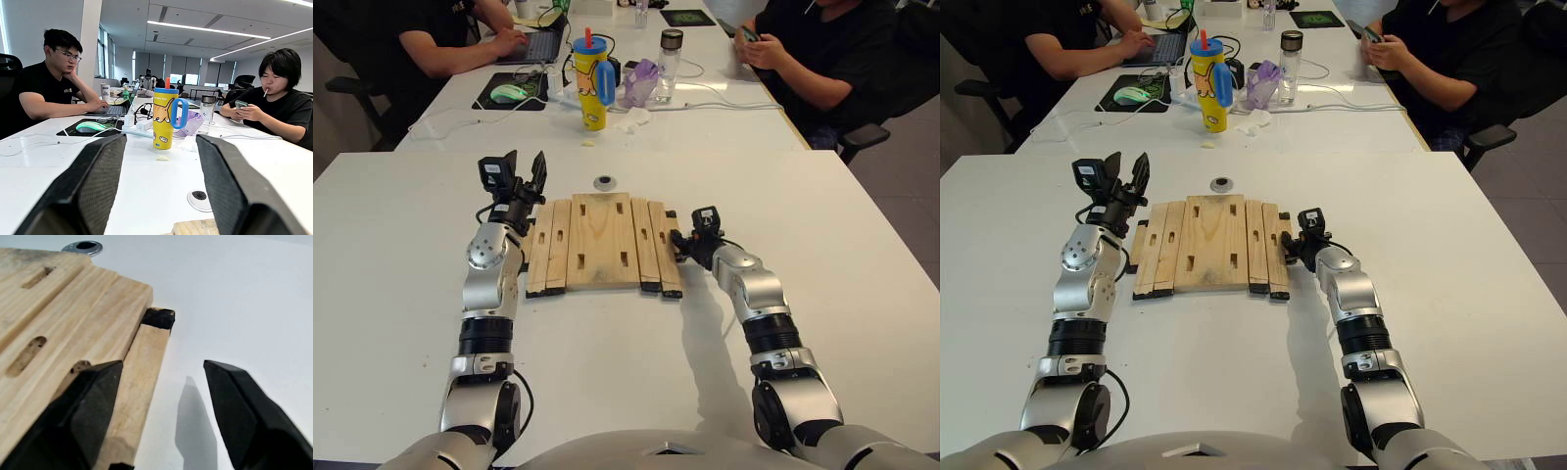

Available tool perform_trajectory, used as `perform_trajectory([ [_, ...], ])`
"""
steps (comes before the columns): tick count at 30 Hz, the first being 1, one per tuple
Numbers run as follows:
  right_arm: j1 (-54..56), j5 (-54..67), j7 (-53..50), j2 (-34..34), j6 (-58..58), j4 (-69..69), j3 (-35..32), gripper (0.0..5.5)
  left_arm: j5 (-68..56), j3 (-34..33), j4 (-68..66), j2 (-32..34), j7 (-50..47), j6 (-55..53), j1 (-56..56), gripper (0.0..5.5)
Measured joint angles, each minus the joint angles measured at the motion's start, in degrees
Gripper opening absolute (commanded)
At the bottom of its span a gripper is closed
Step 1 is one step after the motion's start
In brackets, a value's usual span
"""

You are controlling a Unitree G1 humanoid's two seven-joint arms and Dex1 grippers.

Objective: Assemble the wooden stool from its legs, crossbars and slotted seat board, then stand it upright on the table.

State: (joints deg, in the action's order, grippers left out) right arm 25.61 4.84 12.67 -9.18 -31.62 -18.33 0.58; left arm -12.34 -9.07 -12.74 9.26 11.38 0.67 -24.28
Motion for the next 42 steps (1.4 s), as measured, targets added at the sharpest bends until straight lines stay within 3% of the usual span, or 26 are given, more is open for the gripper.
perform_trajectory([
  [30,1.1,-1.7,2.3,-1.9,-2.7,-0.2,2.7,3.06,-0.9,-0.1,-0.3,0.0,0.6,-0.1,0.0,2.67],
  [42,2.5,-2.4,3.1,-5.8,-1.6,-3.0,3.3,3.06,-0.9,-0.2,-0.4,0.1,0.6,-0.1,-0.2,2.67],
])
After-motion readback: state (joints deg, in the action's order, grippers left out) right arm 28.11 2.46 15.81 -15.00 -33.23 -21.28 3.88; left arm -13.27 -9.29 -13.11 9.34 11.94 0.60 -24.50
